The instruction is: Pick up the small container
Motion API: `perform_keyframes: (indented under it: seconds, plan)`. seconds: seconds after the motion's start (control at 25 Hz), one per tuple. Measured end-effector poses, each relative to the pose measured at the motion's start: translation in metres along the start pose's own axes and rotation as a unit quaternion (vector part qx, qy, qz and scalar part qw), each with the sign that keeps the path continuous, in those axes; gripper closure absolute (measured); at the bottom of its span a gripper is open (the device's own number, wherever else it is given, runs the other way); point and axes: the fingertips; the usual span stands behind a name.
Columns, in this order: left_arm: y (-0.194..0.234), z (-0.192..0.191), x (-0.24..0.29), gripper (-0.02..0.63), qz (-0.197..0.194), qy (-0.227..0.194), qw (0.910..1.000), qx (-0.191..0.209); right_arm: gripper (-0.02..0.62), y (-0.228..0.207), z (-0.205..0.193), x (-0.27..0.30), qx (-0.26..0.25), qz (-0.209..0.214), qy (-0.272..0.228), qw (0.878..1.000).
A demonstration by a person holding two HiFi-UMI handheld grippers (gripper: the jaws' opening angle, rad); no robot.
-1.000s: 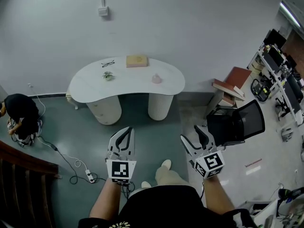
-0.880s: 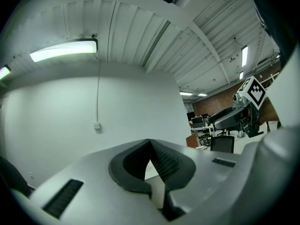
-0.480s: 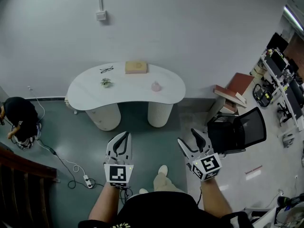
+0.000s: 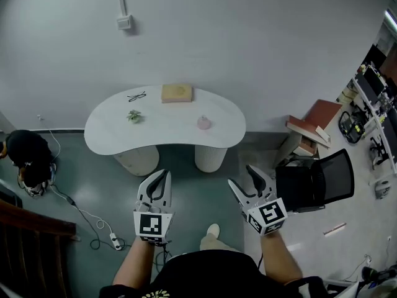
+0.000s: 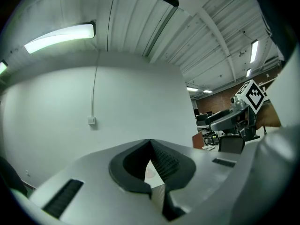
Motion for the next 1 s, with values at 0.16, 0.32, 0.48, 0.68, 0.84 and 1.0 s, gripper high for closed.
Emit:
perform_keyframes:
  seconds: [0.16, 0.32, 0.48, 0.68, 0.84, 1.0]
  plan:
    - [0.004, 0.007, 0.038, 0.601, 0.003, -0.002, 1.0, 0.003, 0.331, -0.023, 0.0, 0.027, -0.002, 0.012, 0.004, 1.0]
    - [0.002, 0.016, 0.072, 0.601, 0.007, -0.006, 0.9999, 0.009, 0.331, -0.046, 0.002, 0.046, -0.001, 0.024, 0.001, 1.0]
    - [-0.007, 0.021, 0.106, 0.601, 0.005, -0.006, 0.9999, 0.013, 0.331, -0.073, 0.003, 0.061, -0.005, 0.033, 0.0, 0.999]
    - [-0.012, 0.028, 0.141, 0.601, 0.012, -0.001, 0.9997, 0.022, 0.331, -0.102, 0.004, 0.08, -0.007, 0.05, -0.004, 0.999]
    - [-0.013, 0.03, 0.155, 0.601, 0.024, -0.001, 0.9993, 0.03, 0.331, -0.119, 0.001, 0.095, -0.005, 0.061, -0.002, 0.998]
    - [-0.008, 0.027, 0.157, 0.601, 0.037, 0.002, 0.9991, 0.022, 0.331, -0.123, 0.001, 0.104, 0.0, 0.071, -0.003, 0.998]
Point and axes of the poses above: the fingertips, and each gripper's own axes: x forward along the fingers, y to its left, z out of its top, and after that the axes turned 10 degrees about -z, right-handed
